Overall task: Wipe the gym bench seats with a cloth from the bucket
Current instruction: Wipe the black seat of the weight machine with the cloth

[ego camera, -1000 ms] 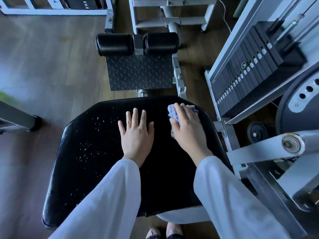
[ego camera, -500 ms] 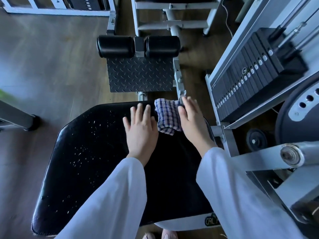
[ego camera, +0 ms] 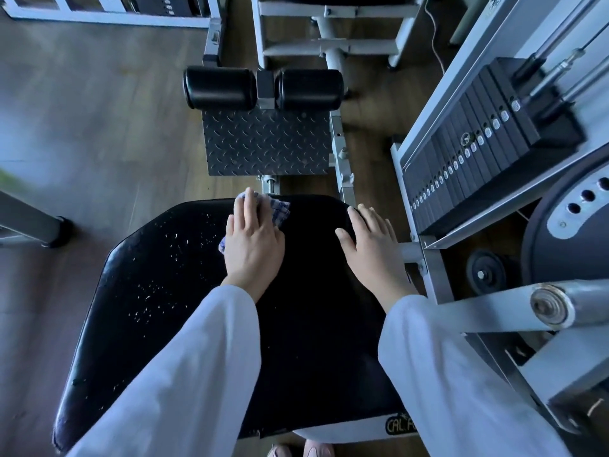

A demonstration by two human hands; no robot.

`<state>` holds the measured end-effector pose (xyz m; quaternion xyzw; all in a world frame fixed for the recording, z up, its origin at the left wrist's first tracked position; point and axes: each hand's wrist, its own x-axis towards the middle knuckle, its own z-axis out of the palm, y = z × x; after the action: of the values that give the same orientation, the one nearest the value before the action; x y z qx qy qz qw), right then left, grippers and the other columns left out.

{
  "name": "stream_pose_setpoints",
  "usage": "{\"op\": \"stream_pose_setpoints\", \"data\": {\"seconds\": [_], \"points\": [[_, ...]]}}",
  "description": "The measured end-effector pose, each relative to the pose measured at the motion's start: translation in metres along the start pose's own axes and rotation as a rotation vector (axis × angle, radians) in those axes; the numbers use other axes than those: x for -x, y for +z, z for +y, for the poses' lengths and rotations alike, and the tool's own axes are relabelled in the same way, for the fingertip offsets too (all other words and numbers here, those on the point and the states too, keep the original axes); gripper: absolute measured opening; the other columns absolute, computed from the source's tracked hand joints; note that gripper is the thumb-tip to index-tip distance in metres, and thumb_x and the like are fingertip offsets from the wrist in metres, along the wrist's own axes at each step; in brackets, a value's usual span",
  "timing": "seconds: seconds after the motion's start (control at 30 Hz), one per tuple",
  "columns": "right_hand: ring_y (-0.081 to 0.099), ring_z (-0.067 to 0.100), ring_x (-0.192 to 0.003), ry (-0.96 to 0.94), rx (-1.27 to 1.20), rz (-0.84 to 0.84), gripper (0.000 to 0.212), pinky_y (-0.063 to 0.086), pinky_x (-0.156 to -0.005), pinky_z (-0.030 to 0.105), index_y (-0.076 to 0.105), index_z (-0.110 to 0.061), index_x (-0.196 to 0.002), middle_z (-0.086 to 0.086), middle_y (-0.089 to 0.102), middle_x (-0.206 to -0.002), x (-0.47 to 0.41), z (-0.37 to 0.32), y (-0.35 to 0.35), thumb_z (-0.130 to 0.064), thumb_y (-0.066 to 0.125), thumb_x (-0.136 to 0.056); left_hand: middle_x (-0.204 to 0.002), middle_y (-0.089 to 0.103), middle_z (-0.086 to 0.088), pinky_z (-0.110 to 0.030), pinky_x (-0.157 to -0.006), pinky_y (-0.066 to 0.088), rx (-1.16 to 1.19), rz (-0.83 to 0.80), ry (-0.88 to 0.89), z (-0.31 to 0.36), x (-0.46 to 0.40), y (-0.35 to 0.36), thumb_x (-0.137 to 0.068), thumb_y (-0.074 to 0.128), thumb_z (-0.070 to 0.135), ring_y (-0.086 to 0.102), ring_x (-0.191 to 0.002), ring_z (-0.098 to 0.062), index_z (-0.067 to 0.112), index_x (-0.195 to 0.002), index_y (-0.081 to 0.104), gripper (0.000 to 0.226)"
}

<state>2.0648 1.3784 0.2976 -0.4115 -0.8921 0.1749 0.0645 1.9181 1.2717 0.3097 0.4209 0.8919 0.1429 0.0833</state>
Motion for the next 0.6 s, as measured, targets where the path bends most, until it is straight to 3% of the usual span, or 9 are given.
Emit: {"op": "stream_pose_setpoints", "data": {"seconds": [0.07,0.2,0.4,0.53,0.6], "points": [[0.024,0.028,-0.138,-0.032,-0.012,-0.015,0.050,0.014,-0.113,0.040,0.037,-0.008,-0.138,0.014,0.032,-0.148,0.001,-0.004,0.000,-0.033,0.044,-0.096,-0.151,0.025,-0.017,-0.043,-0.111,0.020,0.024,0.006,0.007,0.004,0.007,0.008,-0.086,0.022,0.025,0.016,-0.142,-0.031,0.004,-0.135,0.042,0.057],[0.018,0.024,-0.141,-0.089,-0.029,-0.031,0.048,0.011,-0.114,0.035,0.037,-0.011,-0.139,0.008,0.027,-0.151,0.004,-0.014,0.005,-0.032,0.042,-0.096,-0.144,0.040,-0.017,-0.043,-0.107,0.032,0.018,0.019,0.162,0.001,0.022,0.010,-0.088,0.024,0.026,0.032,-0.137,-0.032,0.005,-0.130,0.051,0.054],[0.007,0.021,-0.143,-0.048,-0.043,-0.073,0.048,0.003,-0.115,0.034,0.029,-0.015,-0.142,0.004,0.019,-0.154,0.001,-0.022,0.007,-0.032,0.037,-0.098,-0.157,0.010,-0.006,-0.036,-0.114,0.009,-0.004,-0.033,-0.056,-0.028,-0.013,-0.002,-0.099,0.032,0.024,0.001,-0.145,-0.021,0.017,-0.145,0.027,0.047],[0.009,0.019,-0.143,-0.102,-0.041,-0.072,0.046,0.004,-0.115,0.034,0.032,-0.017,-0.141,0.003,0.021,-0.153,0.005,-0.026,0.011,-0.032,0.037,-0.098,-0.146,0.039,-0.010,-0.031,-0.103,0.019,-0.043,0.046,0.194,-0.027,0.009,0.003,-0.093,0.028,0.031,0.023,-0.139,-0.023,0.012,-0.134,0.048,0.049],[0.009,0.019,-0.143,-0.096,-0.047,-0.069,0.047,0.005,-0.115,0.034,0.033,-0.017,-0.141,0.003,0.022,-0.153,0.004,-0.026,0.010,-0.033,0.038,-0.097,-0.149,0.034,-0.006,-0.028,-0.108,0.016,-0.057,0.001,0.285,-0.031,0.020,0.001,-0.092,0.020,0.036,0.021,-0.142,-0.022,0.015,-0.137,0.045,0.056]]}}
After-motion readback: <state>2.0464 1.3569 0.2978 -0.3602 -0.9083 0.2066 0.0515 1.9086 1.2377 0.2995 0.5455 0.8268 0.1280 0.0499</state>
